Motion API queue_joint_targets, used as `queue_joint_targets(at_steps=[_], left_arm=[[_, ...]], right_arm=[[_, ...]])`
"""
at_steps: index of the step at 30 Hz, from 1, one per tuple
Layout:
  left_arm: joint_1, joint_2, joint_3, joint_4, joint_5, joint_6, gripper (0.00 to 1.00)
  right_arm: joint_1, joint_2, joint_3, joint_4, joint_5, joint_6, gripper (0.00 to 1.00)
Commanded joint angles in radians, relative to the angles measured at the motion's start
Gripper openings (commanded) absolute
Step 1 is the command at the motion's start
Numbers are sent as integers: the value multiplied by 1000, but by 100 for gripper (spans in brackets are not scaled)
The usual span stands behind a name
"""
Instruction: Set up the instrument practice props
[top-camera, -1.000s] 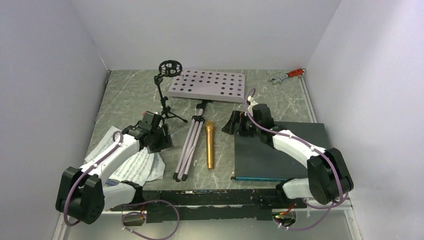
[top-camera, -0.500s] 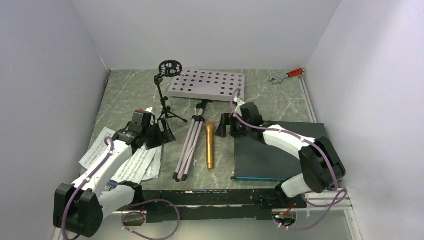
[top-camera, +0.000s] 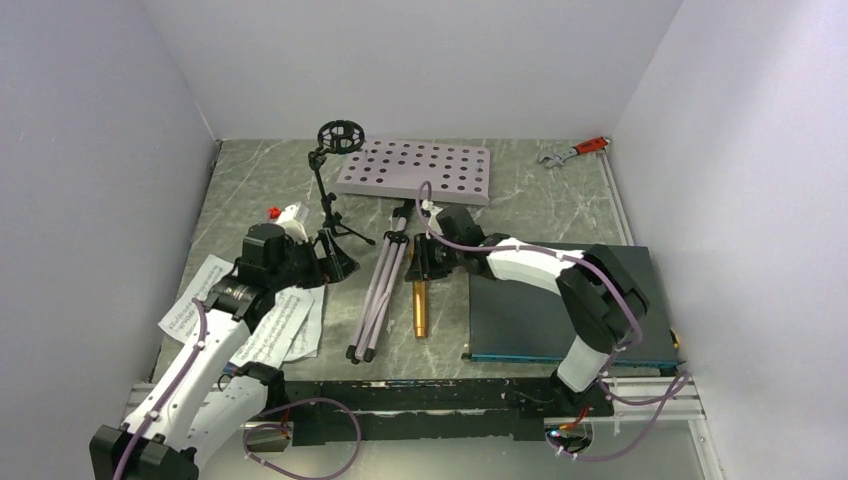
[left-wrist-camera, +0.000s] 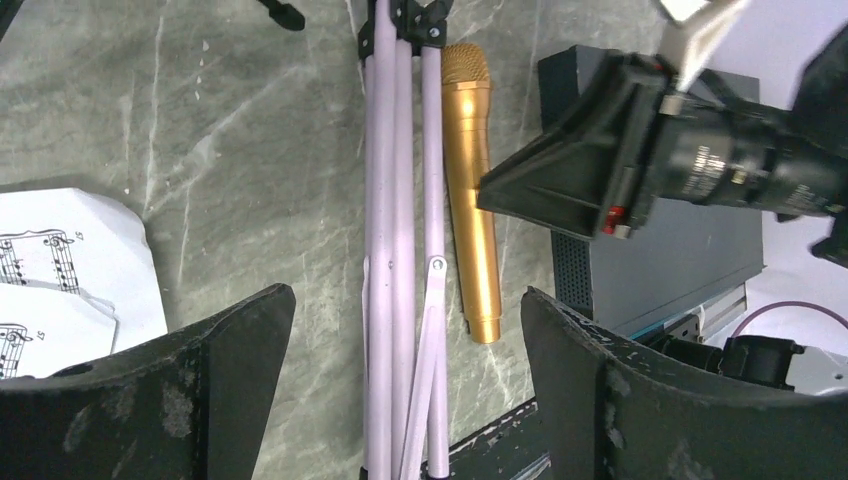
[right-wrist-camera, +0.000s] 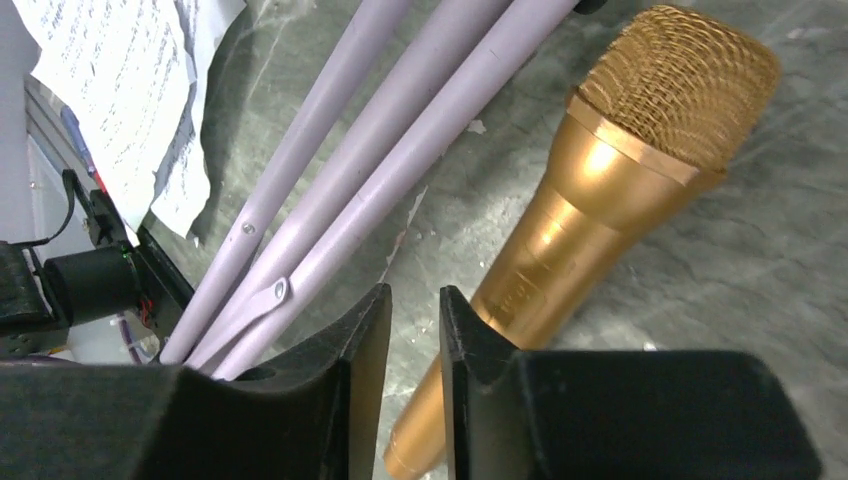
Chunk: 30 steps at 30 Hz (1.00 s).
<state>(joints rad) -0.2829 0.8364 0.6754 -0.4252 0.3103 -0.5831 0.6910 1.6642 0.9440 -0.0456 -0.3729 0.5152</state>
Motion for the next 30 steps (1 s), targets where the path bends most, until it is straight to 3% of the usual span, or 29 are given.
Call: queue_joint_targets(at_steps=[1, 5, 9, 18, 25, 30], left_arm=[[1, -51, 4, 5, -8, 28, 90], [1, -62, 9, -21, -27, 29, 90], [1, -60, 4, -22, -20, 31, 90], [0, -31, 3, -30, -32, 48, 90], [1, 20, -5, 17, -20, 40, 90], [1, 79, 0, 51, 8, 50, 89]], right_arm=[[23, 78, 85, 24, -52, 50, 26], [54, 153, 159, -82, 34, 27, 17], [79, 175, 233, -245, 271, -27, 13], [80, 115, 256, -456, 656, -89, 13], [77, 0, 215, -356, 478, -159, 17], [45, -25, 194, -269, 265, -135, 24]])
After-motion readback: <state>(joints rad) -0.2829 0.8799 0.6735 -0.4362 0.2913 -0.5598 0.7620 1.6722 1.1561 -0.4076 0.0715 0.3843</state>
